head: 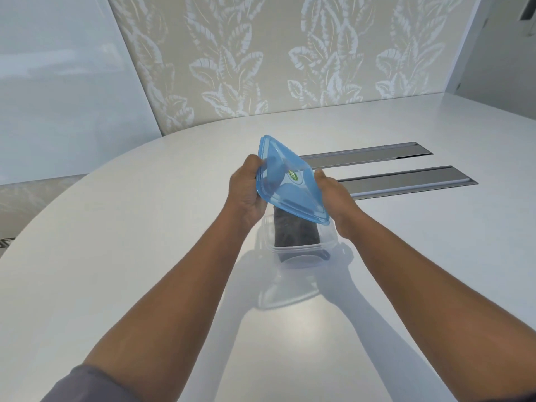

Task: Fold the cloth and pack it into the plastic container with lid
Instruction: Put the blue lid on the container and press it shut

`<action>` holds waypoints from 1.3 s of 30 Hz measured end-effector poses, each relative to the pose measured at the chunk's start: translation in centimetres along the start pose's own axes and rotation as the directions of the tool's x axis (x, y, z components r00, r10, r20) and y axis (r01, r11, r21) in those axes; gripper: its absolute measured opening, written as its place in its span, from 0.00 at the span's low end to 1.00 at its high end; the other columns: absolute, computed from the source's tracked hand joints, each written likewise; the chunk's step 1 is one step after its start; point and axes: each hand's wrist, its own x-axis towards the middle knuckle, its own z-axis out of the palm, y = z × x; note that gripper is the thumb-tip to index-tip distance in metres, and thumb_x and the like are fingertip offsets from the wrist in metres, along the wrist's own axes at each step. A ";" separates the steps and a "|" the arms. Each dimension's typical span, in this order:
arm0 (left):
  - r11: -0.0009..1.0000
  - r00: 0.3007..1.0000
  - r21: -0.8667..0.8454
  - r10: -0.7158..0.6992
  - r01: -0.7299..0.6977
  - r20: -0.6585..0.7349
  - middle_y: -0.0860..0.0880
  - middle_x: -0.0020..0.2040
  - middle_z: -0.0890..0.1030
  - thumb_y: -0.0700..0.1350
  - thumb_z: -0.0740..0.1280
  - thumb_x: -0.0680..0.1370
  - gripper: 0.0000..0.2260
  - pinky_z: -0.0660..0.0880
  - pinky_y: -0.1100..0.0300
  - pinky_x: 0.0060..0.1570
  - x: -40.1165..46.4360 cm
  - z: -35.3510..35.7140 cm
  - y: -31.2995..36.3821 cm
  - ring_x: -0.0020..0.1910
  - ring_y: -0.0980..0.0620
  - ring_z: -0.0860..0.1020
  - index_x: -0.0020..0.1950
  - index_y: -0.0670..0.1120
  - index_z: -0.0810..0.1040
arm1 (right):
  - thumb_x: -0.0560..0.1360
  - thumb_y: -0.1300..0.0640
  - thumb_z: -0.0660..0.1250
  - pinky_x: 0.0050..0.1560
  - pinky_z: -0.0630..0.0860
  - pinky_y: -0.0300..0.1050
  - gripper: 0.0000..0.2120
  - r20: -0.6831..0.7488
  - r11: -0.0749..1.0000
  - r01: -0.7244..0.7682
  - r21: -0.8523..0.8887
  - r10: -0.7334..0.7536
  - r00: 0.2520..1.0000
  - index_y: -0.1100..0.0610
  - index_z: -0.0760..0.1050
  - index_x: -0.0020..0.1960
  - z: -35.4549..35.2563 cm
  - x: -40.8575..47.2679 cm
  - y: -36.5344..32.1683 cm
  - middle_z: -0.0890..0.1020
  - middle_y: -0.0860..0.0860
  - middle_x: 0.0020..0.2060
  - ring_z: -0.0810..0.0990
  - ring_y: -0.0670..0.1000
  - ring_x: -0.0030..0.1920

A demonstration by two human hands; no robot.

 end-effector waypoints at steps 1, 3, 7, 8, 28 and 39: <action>0.999 1.000 -0.036 -0.017 0.016 -0.008 0.47 0.32 0.75 0.42 0.65 0.72 0.04 0.76 0.59 0.33 -0.1 -0.2 -0.6 0.30 0.50 0.76 0.38 0.43 0.74 | 0.81 0.36 0.55 0.61 0.74 0.54 0.21 0.007 0.999 0.005 0.050 -0.005 1.000 0.52 0.74 0.58 -0.2 0.2 -0.2 0.80 0.52 0.54 0.79 0.55 0.54; 0.999 0.999 -0.041 -0.021 0.019 -0.045 0.46 0.35 0.77 0.42 0.66 0.69 0.04 0.77 0.58 0.35 0.0 -0.6 -1.5 0.32 0.48 0.77 0.40 0.42 0.76 | 0.81 0.43 0.60 0.55 0.75 0.52 0.15 -0.008 0.997 0.022 0.074 -0.021 1.000 0.54 0.75 0.55 -0.5 0.5 0.0 0.81 0.56 0.57 0.79 0.55 0.52; 0.984 0.992 0.175 0.065 -0.046 -0.109 0.44 0.45 0.82 0.41 0.66 0.72 0.11 0.77 0.51 0.46 0.1 -1.6 -2.9 0.44 0.44 0.81 0.51 0.38 0.81 | 0.77 0.47 0.67 0.47 0.76 0.50 0.15 -0.006 0.997 0.044 0.069 -0.043 0.999 0.57 0.77 0.57 -0.8 0.8 0.9 0.84 0.59 0.56 0.84 0.59 0.51; 0.967 0.993 0.251 0.077 -0.052 -0.089 0.45 0.46 0.83 0.41 0.65 0.73 0.11 0.76 0.51 0.48 0.0 -1.8 -3.1 0.46 0.45 0.80 0.52 0.40 0.81 | 0.78 0.47 0.66 0.47 0.76 0.50 0.15 -0.004 0.997 0.054 0.051 -0.054 0.999 0.57 0.77 0.57 -0.9 0.8 1.2 0.84 0.59 0.56 0.84 0.59 0.51; 0.779 0.995 0.622 -0.024 0.076 -0.092 0.41 0.58 0.80 0.44 0.55 0.81 0.10 0.80 0.51 0.45 -0.2 -3.6 -7.4 0.54 0.43 0.80 0.58 0.46 0.74 | 0.85 0.46 0.58 0.49 0.74 0.48 0.18 0.006 0.989 0.089 -0.117 -0.089 0.996 0.51 0.68 0.72 0.0 0.6 4.3 0.77 0.51 0.59 0.77 0.52 0.55; 0.812 0.993 0.572 -0.078 0.118 -0.094 0.42 0.57 0.82 0.40 0.56 0.82 0.10 0.81 0.51 0.45 0.0 -4.2 -7.8 0.54 0.41 0.82 0.56 0.48 0.75 | 0.84 0.48 0.61 0.54 0.80 0.54 0.11 0.046 0.998 0.024 -0.066 -0.021 0.999 0.50 0.73 0.63 -0.4 0.8 4.8 0.82 0.52 0.55 0.82 0.54 0.53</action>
